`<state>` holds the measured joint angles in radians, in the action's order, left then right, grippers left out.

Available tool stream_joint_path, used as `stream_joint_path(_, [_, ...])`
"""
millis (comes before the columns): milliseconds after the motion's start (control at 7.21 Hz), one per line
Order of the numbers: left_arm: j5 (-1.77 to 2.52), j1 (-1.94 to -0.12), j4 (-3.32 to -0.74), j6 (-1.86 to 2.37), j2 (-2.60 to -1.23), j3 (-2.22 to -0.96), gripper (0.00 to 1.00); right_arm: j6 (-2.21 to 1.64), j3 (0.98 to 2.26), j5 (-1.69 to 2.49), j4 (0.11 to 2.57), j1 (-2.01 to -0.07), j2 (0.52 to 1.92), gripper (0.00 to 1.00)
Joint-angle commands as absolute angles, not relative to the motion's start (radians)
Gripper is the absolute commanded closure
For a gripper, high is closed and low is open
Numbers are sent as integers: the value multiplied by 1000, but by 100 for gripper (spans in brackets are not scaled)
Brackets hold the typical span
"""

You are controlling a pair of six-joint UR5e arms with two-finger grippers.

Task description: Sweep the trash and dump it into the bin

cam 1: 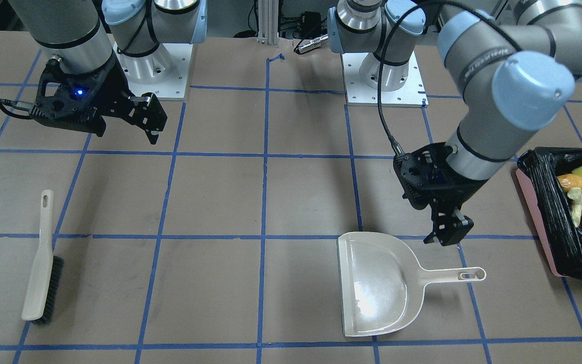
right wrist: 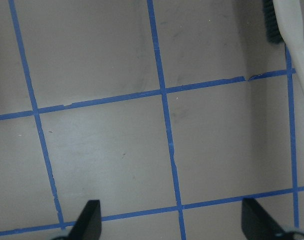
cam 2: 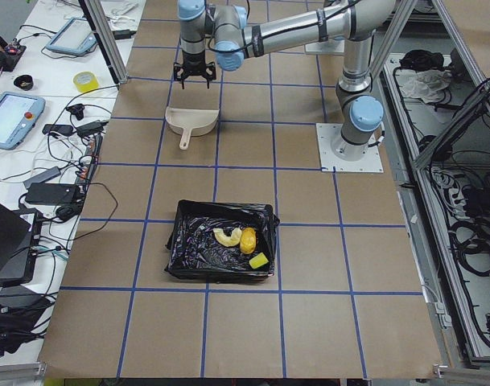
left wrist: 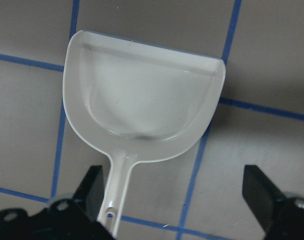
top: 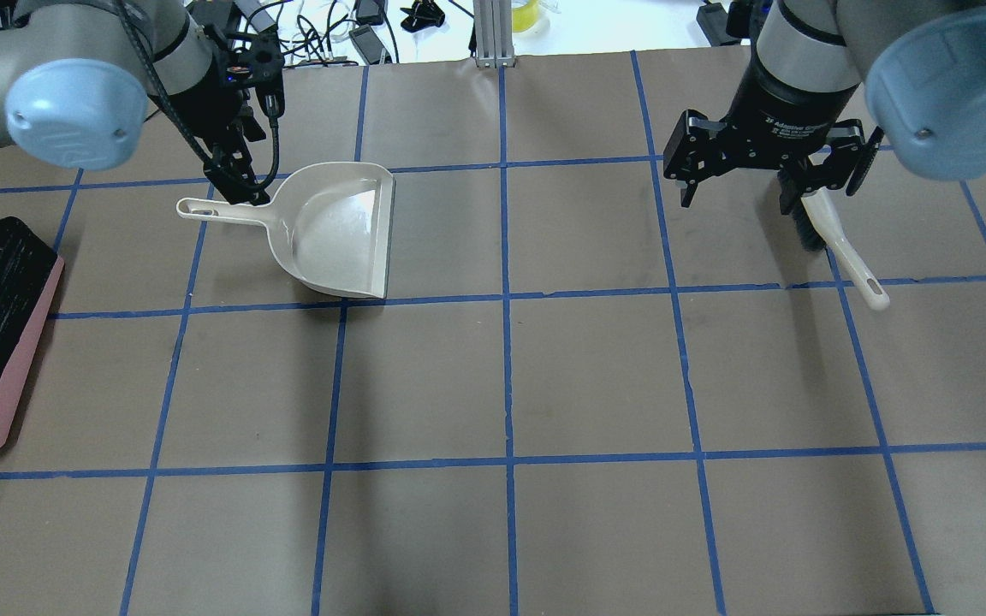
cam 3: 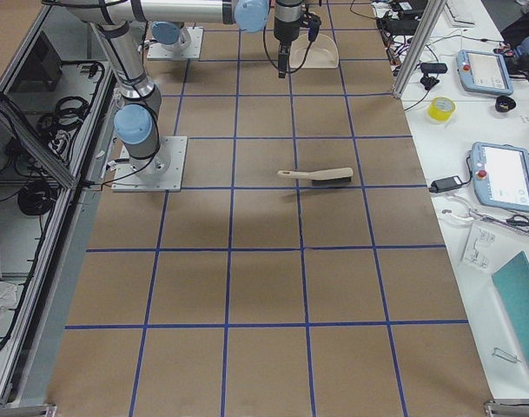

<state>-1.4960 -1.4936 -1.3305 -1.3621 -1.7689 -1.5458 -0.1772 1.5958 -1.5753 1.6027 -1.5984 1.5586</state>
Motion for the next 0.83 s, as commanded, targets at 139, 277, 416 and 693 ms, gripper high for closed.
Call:
stream_joint_path(139, [-1460,-1499,-1593,-887,-1507,-1554,0,-176,1598,-1583,1601,-1598,1552,0])
stream_joint_path(277, [-1465,-1499,-1676,-736,-1444,-1560,0,-176,1598,-1583,1594,-1598,1551,0])
stream_joint_path(416, [-1462,-1499,-1715,-518,-1396,-1560,0,-176,1597,-1583,1597,-1598,1552,0])
stream_joint_path(693, [-1469,-1512,-1744,-228,-1359,-1600,0,-178,1598,-1583,1607,-1598,1549,0])
